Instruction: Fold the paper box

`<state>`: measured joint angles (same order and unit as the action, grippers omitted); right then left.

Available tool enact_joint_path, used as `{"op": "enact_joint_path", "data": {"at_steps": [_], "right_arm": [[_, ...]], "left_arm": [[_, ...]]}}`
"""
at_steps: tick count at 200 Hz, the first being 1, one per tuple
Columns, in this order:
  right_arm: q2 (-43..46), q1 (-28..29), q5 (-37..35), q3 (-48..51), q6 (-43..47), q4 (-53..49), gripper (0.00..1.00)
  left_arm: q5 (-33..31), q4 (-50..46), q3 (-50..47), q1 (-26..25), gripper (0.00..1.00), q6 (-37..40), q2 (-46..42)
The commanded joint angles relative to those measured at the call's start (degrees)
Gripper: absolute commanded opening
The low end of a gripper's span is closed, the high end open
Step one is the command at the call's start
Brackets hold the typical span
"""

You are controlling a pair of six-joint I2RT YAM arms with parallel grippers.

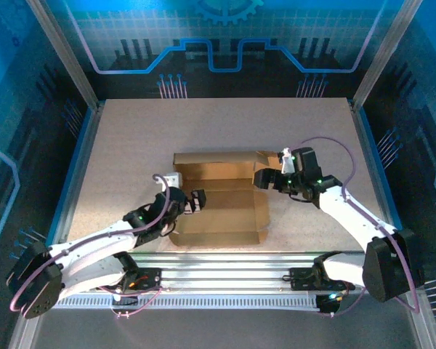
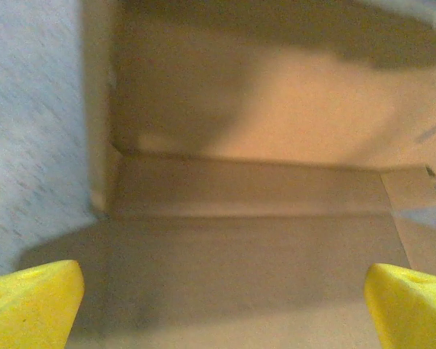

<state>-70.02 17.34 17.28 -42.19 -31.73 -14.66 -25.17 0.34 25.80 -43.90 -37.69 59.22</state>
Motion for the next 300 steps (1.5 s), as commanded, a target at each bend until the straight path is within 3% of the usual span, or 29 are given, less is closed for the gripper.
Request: {"op": "enact_joint_path", "data": {"at_steps": [1,88,186,300], "right_arm": [[-1.5,0.7,2.0,2.7,-3.3,9.2,0.94],[-9.2,1.4,-3.4,8.2,-9.5,25.3,0.97],[-14.4,3.9,-12.5,8.4,-12.4,29.8,0.95],[-16.4,5.7,-20.4,8.6,-13.2,31.9,0.94]], "left_arm": [[7.8,1.2,0.5,-1.5,0.99,-6.4,3.4],[7.4,13.4,-1.7,-5.3,0.99,-19.2,12.3],[1.4,14.6,-2.4,-11.1,1.0,-28.4,18.3],[-0.8,14.4,-1.8,-13.8,0.99,-31.2,21.4]]}}
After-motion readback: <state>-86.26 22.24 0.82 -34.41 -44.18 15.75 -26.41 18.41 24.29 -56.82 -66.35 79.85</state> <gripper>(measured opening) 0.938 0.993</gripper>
